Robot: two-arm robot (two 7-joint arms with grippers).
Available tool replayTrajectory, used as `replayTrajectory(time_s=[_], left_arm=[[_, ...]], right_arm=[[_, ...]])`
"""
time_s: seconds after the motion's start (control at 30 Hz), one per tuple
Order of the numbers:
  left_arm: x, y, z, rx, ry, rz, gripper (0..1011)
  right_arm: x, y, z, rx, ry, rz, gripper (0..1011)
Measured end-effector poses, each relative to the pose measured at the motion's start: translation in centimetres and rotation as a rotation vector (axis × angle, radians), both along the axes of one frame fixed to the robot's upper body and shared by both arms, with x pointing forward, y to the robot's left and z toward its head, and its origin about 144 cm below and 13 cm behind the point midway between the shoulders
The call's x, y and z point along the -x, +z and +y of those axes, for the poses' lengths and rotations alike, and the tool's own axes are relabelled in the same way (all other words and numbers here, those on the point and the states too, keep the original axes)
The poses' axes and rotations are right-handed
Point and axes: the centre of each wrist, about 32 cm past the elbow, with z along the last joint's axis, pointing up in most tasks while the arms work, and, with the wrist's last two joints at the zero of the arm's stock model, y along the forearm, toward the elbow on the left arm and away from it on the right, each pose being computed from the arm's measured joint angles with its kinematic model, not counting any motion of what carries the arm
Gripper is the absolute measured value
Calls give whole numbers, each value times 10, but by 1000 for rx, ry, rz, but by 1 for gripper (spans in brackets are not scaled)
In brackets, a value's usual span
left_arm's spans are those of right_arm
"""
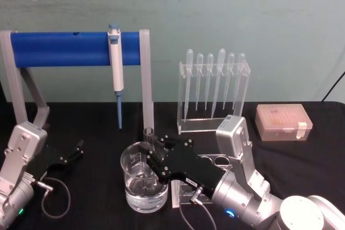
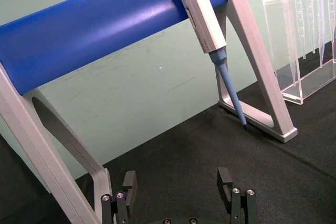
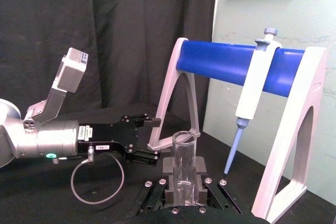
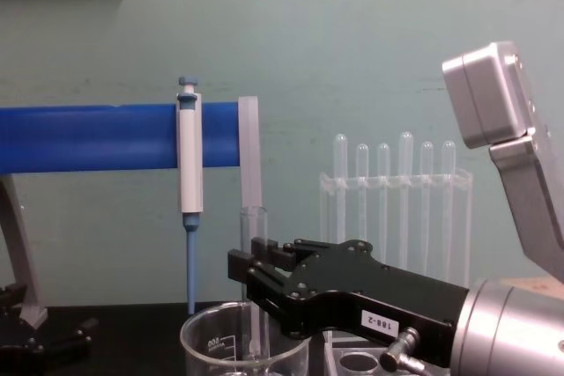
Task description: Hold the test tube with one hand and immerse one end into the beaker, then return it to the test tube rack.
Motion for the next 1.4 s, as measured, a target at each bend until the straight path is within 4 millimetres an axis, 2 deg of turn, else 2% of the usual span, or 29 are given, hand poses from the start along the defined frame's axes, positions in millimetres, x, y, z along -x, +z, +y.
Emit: replayTrajectory(time_s=[1.4], left_arm=[[0,0,0,0,0,0,1000]], right_arm=[[0,0,0,0,0,0,226]])
